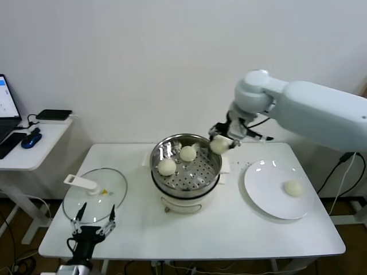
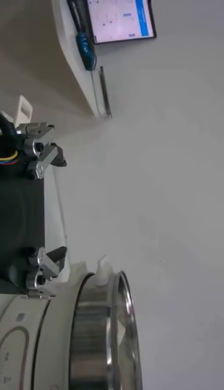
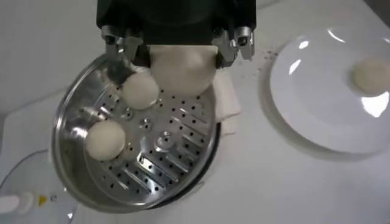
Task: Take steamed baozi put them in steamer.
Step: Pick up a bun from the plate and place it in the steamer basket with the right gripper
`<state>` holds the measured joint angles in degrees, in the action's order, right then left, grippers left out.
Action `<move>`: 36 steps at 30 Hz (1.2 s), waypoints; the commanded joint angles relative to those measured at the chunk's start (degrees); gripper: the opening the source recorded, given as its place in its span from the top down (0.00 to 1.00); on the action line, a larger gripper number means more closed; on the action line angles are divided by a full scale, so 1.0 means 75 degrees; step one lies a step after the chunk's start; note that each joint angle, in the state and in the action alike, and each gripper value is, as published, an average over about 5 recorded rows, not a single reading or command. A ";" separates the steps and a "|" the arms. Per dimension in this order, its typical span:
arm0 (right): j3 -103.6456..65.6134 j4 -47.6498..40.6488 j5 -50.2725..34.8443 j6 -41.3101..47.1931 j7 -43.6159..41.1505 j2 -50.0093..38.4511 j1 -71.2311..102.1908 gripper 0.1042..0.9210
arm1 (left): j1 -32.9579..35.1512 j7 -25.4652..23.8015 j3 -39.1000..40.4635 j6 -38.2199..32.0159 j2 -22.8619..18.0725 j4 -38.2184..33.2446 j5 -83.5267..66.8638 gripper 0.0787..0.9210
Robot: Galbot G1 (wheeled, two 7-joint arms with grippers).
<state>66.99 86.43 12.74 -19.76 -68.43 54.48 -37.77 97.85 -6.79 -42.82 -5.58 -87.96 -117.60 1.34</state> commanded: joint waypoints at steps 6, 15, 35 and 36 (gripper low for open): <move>-0.0407 -0.0539 0.1314 -0.0496 0.0015 0.2050 0.1304 0.28 | -0.0074 0.0011 0.0022 0.0091 -0.0013 -0.0016 0.0089 0.12; -0.0340 -0.0761 0.1405 -0.0556 -0.0018 0.2380 0.1696 0.28 | -0.0018 0.0000 0.0002 0.0072 0.0024 0.0063 0.0119 0.12; -0.0027 -0.0522 0.1489 -0.0615 -0.0121 0.2158 0.1933 0.28 | -0.0053 0.0007 0.0021 0.0082 0.0007 0.0191 0.0146 0.12; -0.0025 -0.0515 0.1483 -0.0615 -0.0119 0.2146 0.1939 0.28 | -0.0059 0.0007 0.0030 0.0083 0.0004 0.0195 0.0151 0.12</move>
<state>66.45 82.03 23.41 -24.06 -69.28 70.42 -24.05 97.51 -6.74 -42.79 -4.96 -87.82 -116.25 2.40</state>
